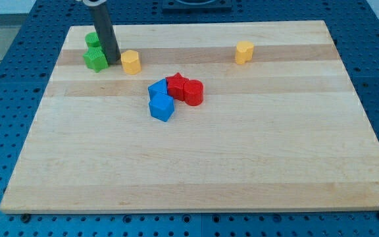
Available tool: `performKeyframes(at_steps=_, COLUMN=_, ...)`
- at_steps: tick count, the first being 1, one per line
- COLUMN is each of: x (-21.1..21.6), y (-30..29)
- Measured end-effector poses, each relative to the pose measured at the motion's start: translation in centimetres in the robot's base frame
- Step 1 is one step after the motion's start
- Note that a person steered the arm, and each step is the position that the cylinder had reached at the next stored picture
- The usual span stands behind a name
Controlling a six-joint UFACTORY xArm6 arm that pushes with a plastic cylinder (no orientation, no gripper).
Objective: Separate the blue triangle from blue cube
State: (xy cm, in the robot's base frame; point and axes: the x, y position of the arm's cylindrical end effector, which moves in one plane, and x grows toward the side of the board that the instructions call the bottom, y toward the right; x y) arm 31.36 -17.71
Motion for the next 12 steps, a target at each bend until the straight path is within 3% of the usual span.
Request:
performKeyframes(at_steps=1, x=3.8, y=1.0)
performKeyframes(at_steps=3, x=8.5, y=11.1)
performKeyframes(at_steps=5, x=13.8, y=14.1)
performKeyframes(at_steps=7, x=17.1, y=23.4)
performKeyframes(at_steps=11, x=15.9, y=13.8)
performKeyframes(at_steps=12, x=12.9, y=11.4)
